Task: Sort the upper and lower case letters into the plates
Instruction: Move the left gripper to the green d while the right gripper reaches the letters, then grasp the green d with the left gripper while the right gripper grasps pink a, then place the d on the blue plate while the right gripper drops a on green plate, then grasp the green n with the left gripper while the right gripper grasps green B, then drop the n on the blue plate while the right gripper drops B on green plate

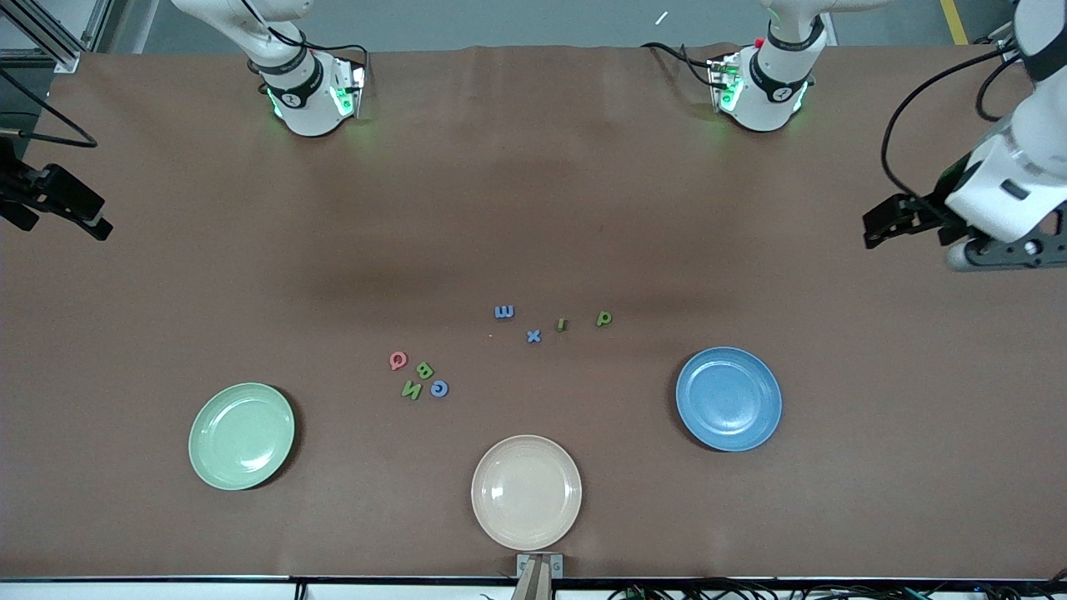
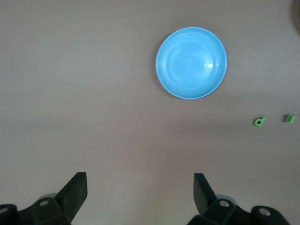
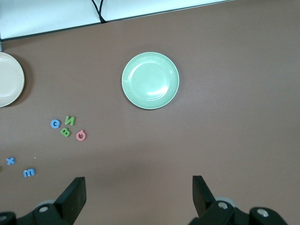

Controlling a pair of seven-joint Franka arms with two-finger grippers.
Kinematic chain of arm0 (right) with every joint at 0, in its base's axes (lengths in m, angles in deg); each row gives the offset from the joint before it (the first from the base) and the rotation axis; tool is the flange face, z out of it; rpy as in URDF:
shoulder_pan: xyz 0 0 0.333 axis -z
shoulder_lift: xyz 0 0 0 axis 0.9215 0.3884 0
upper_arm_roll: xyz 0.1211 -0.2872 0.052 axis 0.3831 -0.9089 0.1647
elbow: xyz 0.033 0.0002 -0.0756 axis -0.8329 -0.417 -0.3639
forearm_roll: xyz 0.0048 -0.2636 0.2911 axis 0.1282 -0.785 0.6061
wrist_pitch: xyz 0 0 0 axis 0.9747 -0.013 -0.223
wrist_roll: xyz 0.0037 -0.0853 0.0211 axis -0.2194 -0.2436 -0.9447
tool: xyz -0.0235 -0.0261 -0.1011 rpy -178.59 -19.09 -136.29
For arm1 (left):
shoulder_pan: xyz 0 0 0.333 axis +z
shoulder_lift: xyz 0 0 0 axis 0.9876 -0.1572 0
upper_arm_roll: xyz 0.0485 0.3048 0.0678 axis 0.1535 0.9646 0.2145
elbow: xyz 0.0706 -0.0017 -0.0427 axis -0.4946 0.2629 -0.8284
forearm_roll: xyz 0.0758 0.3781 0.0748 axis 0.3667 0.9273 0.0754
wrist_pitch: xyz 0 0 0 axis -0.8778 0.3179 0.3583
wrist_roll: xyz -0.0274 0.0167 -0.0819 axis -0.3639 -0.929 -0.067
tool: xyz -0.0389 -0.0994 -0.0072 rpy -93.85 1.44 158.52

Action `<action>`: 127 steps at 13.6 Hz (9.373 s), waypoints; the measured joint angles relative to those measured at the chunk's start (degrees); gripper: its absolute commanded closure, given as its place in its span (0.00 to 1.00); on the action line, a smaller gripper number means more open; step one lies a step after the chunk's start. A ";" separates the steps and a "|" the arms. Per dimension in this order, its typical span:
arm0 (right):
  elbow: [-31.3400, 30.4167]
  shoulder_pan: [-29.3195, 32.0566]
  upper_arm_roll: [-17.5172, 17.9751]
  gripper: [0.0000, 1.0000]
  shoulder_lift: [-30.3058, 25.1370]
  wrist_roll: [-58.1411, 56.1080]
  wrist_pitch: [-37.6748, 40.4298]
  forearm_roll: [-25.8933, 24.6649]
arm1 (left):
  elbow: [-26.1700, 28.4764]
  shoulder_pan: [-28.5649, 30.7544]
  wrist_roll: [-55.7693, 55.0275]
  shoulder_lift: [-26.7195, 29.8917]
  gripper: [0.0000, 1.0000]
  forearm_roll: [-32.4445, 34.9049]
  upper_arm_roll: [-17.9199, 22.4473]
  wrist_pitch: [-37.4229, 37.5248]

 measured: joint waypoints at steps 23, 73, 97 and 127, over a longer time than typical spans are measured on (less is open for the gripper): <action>-2.05 -12.71 0.43 0.00 33.27 8.17 -25.68 0.12 | 17.43 -24.96 -18.51 -32.70 0.40 5.45 -3.44 -50.98; -3.66 -22.57 -3.79 0.96 42.25 17.64 -36.84 -7.07 | 5.58 -31.28 -32.22 -39.18 0.65 10.93 -3.42 -49.79; 0.99 -19.81 2.66 0.24 43.30 26.74 -38.27 -1.35 | 4.48 -30.81 -31.53 -40.58 0.60 14.25 -3.03 -55.11; -4.04 -23.74 1.64 0.88 46.01 33.77 -44.31 -1.44 | -0.86 -25.86 -41.82 -37.18 0.08 14.50 -4.93 -40.91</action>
